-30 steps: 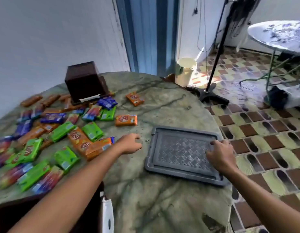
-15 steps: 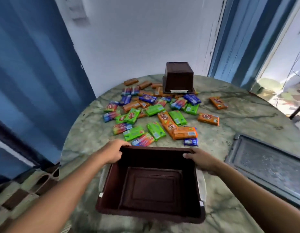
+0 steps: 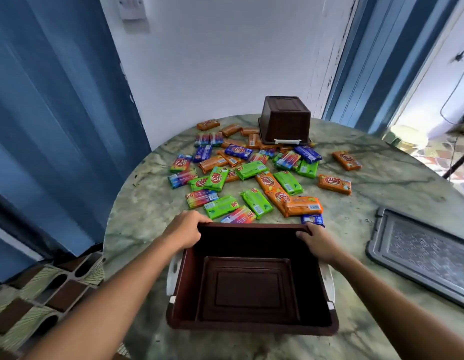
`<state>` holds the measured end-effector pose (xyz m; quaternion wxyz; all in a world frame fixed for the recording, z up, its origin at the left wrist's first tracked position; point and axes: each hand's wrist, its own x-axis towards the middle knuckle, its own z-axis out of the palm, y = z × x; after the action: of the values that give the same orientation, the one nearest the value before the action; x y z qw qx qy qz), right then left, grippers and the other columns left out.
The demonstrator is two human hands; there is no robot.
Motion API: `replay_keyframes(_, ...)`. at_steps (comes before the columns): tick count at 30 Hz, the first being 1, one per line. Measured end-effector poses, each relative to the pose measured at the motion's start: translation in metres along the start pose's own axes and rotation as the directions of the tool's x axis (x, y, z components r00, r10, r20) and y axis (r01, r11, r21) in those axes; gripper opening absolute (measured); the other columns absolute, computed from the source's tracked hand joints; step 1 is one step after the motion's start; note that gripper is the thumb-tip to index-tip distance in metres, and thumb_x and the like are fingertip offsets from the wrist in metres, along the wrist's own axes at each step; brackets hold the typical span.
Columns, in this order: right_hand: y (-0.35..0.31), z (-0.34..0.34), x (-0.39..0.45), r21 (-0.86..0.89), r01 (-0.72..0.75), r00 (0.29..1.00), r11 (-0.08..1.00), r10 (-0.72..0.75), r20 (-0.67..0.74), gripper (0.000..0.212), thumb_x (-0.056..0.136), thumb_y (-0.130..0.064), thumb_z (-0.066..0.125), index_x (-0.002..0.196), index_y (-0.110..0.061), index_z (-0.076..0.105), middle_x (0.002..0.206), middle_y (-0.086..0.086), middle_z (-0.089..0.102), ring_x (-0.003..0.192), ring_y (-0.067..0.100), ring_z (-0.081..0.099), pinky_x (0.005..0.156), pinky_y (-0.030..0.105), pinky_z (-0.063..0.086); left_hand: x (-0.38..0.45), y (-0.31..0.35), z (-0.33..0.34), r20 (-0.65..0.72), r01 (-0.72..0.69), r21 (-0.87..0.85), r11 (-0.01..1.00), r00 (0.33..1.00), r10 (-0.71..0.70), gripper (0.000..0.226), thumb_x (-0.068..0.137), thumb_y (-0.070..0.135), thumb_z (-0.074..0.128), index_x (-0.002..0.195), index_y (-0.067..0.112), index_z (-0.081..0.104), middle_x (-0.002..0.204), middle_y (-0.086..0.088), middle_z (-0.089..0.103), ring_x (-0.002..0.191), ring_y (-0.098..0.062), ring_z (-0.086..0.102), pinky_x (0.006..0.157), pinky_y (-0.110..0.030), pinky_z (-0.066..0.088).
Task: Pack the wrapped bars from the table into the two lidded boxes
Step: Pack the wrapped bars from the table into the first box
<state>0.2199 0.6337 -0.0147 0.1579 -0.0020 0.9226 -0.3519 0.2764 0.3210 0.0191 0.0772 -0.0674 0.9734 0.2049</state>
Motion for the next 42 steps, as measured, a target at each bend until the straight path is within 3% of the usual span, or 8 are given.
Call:
replay_keyframes(2,0.011,-0.009,0.007,-0.016,-0.001,1.0,1.0,0.002,0.014,0.017,0.093,-0.022,0.058,0.093,-0.005,0.059,0.091,0.014,0.064,0.088,0.03,0.061,0.076,0.037,0.047,0.011,0.008,0.002,0.03,-0.003,-0.011,1.0,1.0,0.003,0.056,0.078,-0.004,0.047,0.119,0.029,0.067,0.126,-0.005,0.063,0.114,-0.024,0.057,0.095,-0.032,0.048)
replay_keyframes(6,0.006,-0.034,0.006,0.135,-0.095,0.982,0.986,0.071,0.173,0.032,0.095,-0.046,0.051,0.1,-0.017,0.063,0.082,0.004,0.061,0.065,0.016,0.055,0.053,0.024,0.044,0.043,0.025,-0.008,0.213,0.049,-0.156,0.987,0.977,-0.015,0.035,0.079,0.012,0.06,0.111,0.02,0.07,0.096,-0.001,0.068,0.081,-0.014,0.059,0.068,-0.022,0.045)
replay_keyframes(9,0.002,-0.049,0.043,0.253,-0.071,0.997,0.965,0.061,0.046,0.024,0.096,-0.03,0.054,0.111,-0.014,0.063,0.092,0.006,0.063,0.067,0.017,0.054,0.058,0.025,0.041,0.081,0.049,-0.008,0.209,0.042,-0.153,0.987,0.978,-0.01,0.037,0.078,0.025,0.069,0.114,0.017,0.067,0.103,-0.002,0.064,0.085,-0.016,0.059,0.071,-0.028,0.047)
replay_keyframes(14,0.006,-0.041,0.119,-0.414,0.123,0.992,0.902,-0.098,0.083,0.053,0.082,-0.017,0.062,0.134,-0.022,0.053,0.131,0.009,0.057,0.115,0.029,0.056,0.09,0.035,0.048,0.136,0.077,0.028,0.372,-0.02,0.284,0.959,0.924,-0.09,0.055,0.069,0.045,0.08,0.106,0.007,0.062,0.11,-0.01,0.064,0.096,-0.026,0.062,0.074,-0.033,0.051)
replay_keyframes(19,0.019,-0.023,0.159,-0.664,0.305,0.951,0.682,-0.179,0.254,0.07,0.075,-0.02,0.067,0.14,-0.025,0.04,0.14,0.005,0.046,0.13,0.028,0.042,0.101,0.044,0.042,0.163,0.085,0.061,0.385,-0.076,0.466,0.881,0.914,-0.125,0.072,0.056,0.051,0.086,0.107,0.007,0.063,0.115,-0.011,0.064,0.106,-0.027,0.061,0.084,-0.035,0.051)
replay_keyframes(30,0.023,-0.015,0.157,-0.686,0.286,0.958,0.669,-0.222,0.183,0.058,0.08,-0.041,0.066,0.131,-0.024,0.047,0.127,0.005,0.054,0.118,0.028,0.051,0.09,0.042,0.047,0.159,0.09,0.08,0.257,0.052,0.393,0.918,0.952,-0.164,0.069,0.059,0.031,0.09,0.115,0.003,0.059,0.113,-0.014,0.064,0.103,-0.028,0.062,0.077,-0.034,0.051)
replay_keyframes(34,0.026,-0.01,0.143,-0.705,0.268,0.961,0.657,-0.235,0.146,0.054,0.085,-0.042,0.06,0.133,-0.023,0.045,0.131,0.005,0.052,0.121,0.028,0.049,0.093,0.047,0.044,0.157,0.087,0.077,0.266,0.097,0.279,0.955,0.948,-0.174,0.106,0.057,0.029,0.09,0.14,0.002,0.029,0.125,-0.016,0.054,0.114,-0.032,0.055,0.085,-0.037,0.049)
replay_keyframes(42,-0.024,-0.058,0.099,-0.662,0.331,0.922,0.673,-0.379,0.076,0.059,0.077,-0.046,0.064,0.127,-0.019,0.05,0.119,0.007,0.057,0.108,0.025,0.053,0.088,0.041,0.047,0.123,0.093,-0.017,0.17,-0.064,0.087,0.994,0.984,0.049,0.05,0.054,0.034,0.087,0.094,0.013,0.066,0.092,-0.001,0.064,0.084,-0.019,0.059,0.06,-0.026,0.045)
